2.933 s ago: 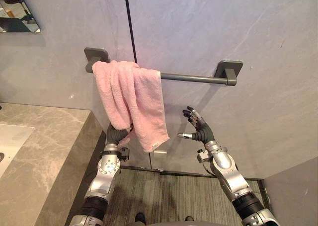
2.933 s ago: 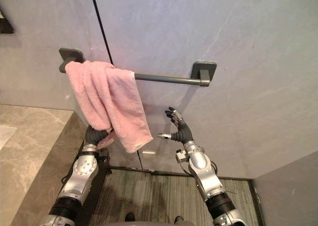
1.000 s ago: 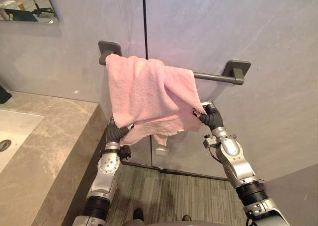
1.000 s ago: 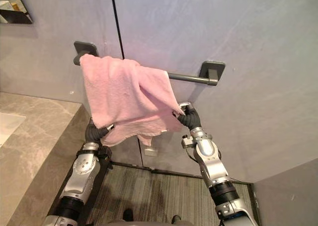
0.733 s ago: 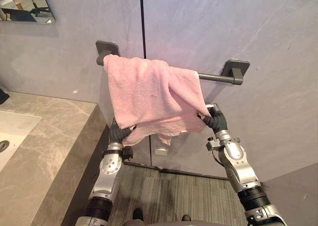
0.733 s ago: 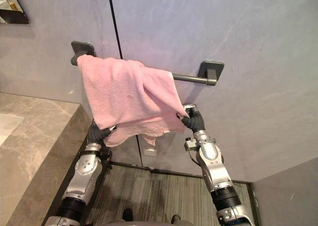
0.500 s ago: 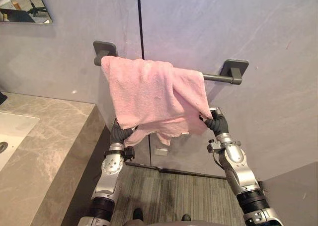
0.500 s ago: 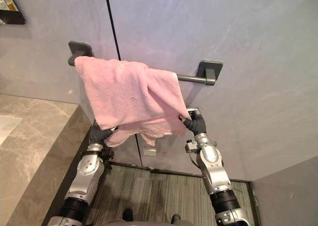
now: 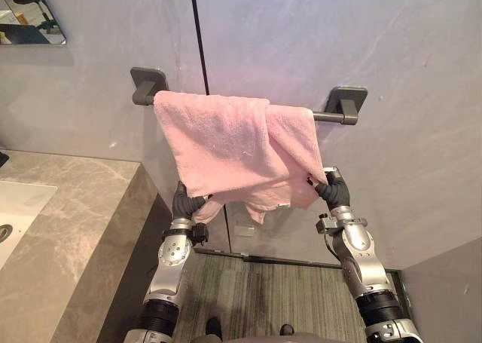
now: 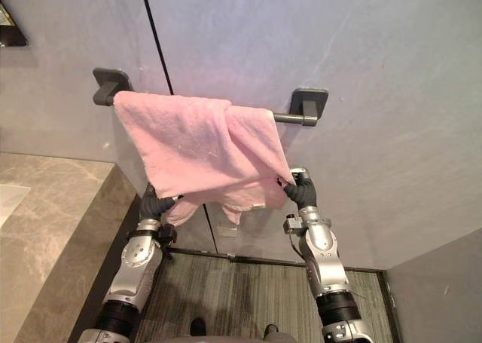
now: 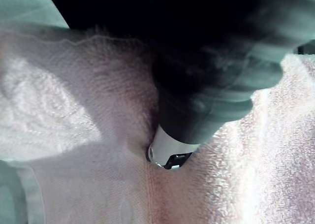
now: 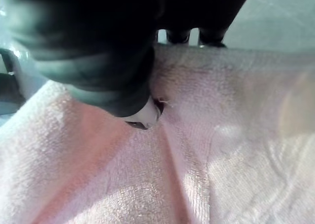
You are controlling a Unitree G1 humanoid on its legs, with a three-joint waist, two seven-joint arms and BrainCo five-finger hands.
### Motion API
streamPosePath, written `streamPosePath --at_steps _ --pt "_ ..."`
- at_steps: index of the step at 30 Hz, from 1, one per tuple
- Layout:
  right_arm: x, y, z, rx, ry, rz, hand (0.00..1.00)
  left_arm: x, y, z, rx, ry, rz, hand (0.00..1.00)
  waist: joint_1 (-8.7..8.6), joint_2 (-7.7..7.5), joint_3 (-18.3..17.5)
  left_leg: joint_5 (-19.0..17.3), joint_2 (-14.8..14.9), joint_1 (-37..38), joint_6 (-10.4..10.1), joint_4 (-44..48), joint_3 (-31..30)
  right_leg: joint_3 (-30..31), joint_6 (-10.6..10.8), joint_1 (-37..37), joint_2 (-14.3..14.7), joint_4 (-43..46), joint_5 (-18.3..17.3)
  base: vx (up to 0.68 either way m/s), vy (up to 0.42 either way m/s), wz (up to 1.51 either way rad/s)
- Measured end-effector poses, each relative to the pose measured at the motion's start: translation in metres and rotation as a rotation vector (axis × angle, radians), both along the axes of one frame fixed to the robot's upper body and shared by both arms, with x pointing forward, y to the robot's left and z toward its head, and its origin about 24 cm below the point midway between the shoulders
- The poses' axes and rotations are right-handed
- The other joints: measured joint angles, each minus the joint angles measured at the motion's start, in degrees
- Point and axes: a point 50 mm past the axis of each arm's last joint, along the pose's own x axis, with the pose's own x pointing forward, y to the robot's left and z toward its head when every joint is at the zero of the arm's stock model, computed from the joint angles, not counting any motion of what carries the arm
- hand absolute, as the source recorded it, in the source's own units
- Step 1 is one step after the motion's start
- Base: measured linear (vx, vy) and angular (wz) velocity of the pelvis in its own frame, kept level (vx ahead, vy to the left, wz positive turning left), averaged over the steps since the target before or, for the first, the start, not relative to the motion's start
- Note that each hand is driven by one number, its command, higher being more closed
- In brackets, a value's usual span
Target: Organize washtable
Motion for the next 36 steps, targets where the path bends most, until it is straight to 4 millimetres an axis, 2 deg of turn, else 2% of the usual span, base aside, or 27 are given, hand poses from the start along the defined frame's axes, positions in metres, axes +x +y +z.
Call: streamPosePath --at_steps 5,11,12,13,18,23,31,36 --pt "-0.004 0.008 -0.018 0.039 0.072 -0.005 1.00 -0.006 0.007 -0.008 -0.001 0.035 0.029 1.00 -0.46 0.63 -0.1 0.0 0.0 0.0 0.0 0.0 0.0 -0.1 -0.1 0.3 0.0 -0.5 0.1 0.00 0.000 0.00" --pt "-0.004 0.009 -0.021 0.037 0.084 -0.003 1.00 -0.011 0.010 -0.013 -0.001 0.054 0.042 1.00 -0.42 1.11 0.1 0.0 0.0 0.2 0.0 -0.1 -0.1 -0.3 -0.2 1.4 0.2 -2.5 1.1 0.00 0.000 0.00" --pt "-0.004 0.010 -0.022 0.038 0.088 -0.003 0.00 -0.012 0.011 -0.014 -0.001 0.058 0.043 1.00 -0.43 1.11 0.1 -0.1 0.0 0.3 -0.1 -0.1 -0.1 -0.3 -0.2 1.5 0.2 -2.5 1.1 0.00 0.000 0.00" --pt "-0.005 0.010 -0.025 0.041 0.102 -0.004 0.00 -0.014 0.012 -0.016 -0.002 0.066 0.048 0.00 -0.44 1.11 0.1 -0.2 0.0 0.8 -0.2 -0.3 -0.1 -0.4 -0.2 2.0 0.2 -2.9 1.1 0.00 0.000 0.00" --pt "-0.005 0.009 -0.028 0.041 0.114 -0.013 0.00 -0.018 0.032 -0.021 -0.026 0.088 0.143 0.00 -0.45 1.19 0.1 -0.3 0.2 0.8 -0.4 -0.4 -0.1 -0.4 -0.3 2.1 0.4 -3.4 1.2 -0.01 -0.002 0.00" --pt "-0.007 -0.010 -0.029 0.038 0.120 -0.103 0.00 -0.028 0.046 -0.027 -0.042 0.114 0.224 0.00 -0.42 1.15 0.1 -0.4 0.2 0.8 -0.5 -0.4 -0.7 -1.3 -0.3 3.0 0.4 -4.4 1.3 0.00 -0.008 0.07" --pt "-0.017 -0.018 -0.039 0.024 0.162 -0.143 0.00 -0.032 0.048 -0.030 -0.044 0.126 0.237 0.00 -0.48 1.12 0.1 -0.4 0.4 0.9 -0.6 -0.1 -0.8 -1.5 -0.5 3.8 0.7 -5.1 1.6 0.00 -0.003 0.01" --pt "-0.028 -0.023 -0.050 0.027 0.204 -0.165 0.00 -0.043 0.048 -0.040 -0.044 0.168 0.237 0.00 -0.50 1.12 0.1 -0.5 0.6 1.1 -0.6 -0.1 -0.7 -1.5 -0.6 3.8 0.9 -5.2 1.7 -0.04 -0.011 -0.01"
